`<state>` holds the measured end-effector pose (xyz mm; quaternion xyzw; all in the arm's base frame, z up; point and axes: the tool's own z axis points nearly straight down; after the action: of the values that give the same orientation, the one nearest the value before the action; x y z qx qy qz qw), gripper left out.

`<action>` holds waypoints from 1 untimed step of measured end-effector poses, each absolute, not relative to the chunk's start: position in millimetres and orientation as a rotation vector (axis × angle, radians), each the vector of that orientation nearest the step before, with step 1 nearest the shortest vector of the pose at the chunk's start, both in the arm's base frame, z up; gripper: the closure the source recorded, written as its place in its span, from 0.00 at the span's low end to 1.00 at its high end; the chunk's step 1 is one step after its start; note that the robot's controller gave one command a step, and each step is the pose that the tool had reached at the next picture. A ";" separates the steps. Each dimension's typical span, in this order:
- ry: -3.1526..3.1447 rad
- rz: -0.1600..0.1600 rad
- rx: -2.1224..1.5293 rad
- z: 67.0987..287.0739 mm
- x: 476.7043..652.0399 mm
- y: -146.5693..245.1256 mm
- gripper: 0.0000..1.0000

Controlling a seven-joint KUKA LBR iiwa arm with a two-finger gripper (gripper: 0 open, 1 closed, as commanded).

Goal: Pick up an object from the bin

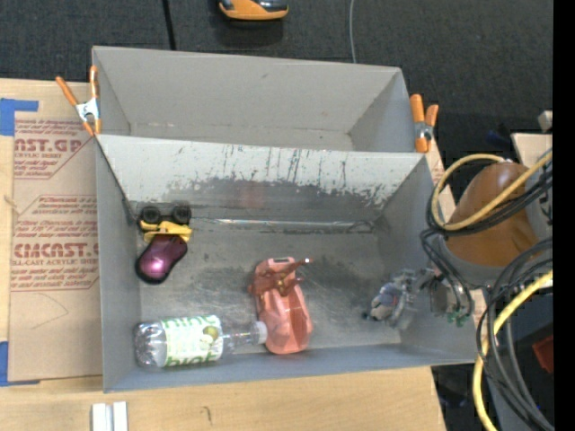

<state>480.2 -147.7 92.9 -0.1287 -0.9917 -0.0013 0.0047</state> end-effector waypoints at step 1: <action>-3.113 -0.002 -0.404 112.8 482.0 -148.1 1.00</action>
Offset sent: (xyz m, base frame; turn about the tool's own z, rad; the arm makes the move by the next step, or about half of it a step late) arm -0.0001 -0.0001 0.0583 0.0000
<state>482.0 -148.1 112.8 -0.1286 -0.9917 -0.0008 0.0011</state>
